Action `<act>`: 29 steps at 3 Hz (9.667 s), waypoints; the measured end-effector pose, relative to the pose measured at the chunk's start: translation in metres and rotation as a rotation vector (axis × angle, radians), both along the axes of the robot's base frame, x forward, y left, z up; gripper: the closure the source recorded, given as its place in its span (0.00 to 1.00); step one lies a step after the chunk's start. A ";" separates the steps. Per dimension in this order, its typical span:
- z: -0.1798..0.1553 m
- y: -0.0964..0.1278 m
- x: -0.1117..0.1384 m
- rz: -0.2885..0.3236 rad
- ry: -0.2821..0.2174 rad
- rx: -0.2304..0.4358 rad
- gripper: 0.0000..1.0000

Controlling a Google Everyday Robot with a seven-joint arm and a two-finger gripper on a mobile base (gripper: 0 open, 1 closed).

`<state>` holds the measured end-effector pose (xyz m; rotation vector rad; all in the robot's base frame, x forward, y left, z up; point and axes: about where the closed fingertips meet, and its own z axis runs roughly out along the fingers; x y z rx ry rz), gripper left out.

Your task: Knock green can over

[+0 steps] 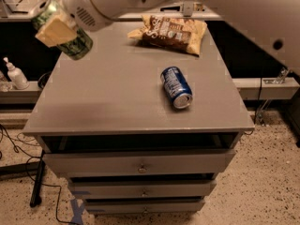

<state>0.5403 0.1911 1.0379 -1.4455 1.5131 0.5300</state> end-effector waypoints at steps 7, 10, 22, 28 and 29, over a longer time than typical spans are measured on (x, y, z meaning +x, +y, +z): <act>-0.028 -0.029 0.000 0.127 -0.108 -0.519 1.00; -0.094 -0.019 0.010 0.254 -0.053 -0.704 1.00; -0.107 -0.055 0.020 0.055 -0.003 -0.601 0.00; -0.024 -0.235 0.124 -0.199 -0.149 -0.306 0.00; 0.008 -0.274 0.111 -0.241 -0.178 -0.281 0.00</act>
Offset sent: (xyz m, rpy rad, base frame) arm -0.0126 0.0081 0.0444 -0.0765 -0.0506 0.0273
